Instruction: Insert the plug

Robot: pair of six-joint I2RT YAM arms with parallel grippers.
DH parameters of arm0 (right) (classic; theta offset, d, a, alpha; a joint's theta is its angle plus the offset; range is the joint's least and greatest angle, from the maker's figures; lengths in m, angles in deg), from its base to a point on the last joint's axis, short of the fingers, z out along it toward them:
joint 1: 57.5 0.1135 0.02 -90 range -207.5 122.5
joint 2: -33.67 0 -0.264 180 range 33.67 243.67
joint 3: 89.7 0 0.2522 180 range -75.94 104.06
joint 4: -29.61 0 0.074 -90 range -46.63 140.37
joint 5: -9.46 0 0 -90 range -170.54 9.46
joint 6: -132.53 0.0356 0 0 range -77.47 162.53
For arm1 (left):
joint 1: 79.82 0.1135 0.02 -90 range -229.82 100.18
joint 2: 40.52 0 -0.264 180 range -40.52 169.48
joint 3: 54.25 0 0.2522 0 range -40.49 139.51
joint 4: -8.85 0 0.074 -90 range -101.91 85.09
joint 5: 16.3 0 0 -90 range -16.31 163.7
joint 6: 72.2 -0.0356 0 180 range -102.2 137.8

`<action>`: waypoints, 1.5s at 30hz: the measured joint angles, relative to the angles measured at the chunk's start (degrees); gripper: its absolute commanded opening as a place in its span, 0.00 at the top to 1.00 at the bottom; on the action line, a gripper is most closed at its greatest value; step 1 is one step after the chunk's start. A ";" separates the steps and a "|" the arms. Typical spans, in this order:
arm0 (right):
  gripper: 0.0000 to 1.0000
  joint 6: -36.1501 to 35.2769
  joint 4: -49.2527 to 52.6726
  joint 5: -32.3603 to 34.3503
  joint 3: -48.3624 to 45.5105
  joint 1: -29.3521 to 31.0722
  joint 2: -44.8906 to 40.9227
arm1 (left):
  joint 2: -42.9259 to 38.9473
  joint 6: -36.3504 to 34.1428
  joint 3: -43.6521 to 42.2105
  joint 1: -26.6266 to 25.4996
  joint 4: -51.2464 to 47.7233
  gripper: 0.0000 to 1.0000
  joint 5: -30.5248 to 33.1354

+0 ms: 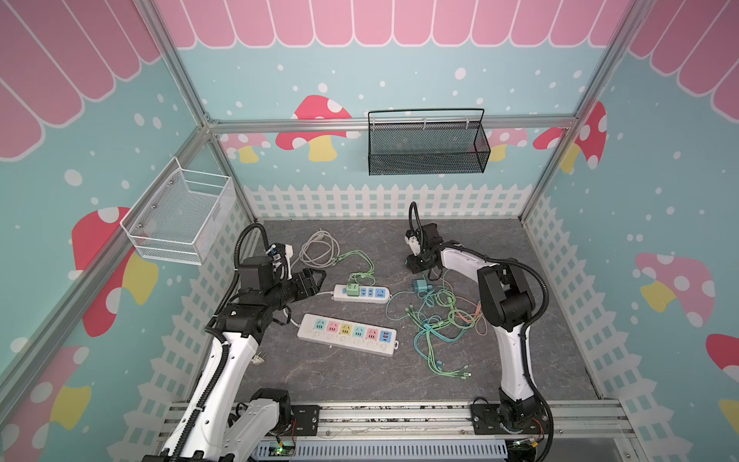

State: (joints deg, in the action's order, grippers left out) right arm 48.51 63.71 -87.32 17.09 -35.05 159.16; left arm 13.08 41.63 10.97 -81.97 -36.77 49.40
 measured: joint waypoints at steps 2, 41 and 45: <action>0.73 -0.63 0.04 -2.78 -0.68 0.02 -1.66 | 0.02 0.02 -0.04 0.00 0.04 0.27 -0.02; 0.75 -1.49 -0.61 -9.70 -18.21 -3.43 -26.71 | 22.08 3.69 9.01 -28.41 6.21 0.36 9.11; 0.75 -0.63 -1.22 -9.07 -23.93 -5.84 -29.62 | 28.68 4.50 13.16 -30.88 6.64 0.35 11.54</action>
State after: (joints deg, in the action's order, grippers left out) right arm 47.88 62.48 -96.39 -6.84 -40.88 129.55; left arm 41.76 46.13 24.13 -112.85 -30.12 60.94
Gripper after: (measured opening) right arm 0.403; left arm 0.653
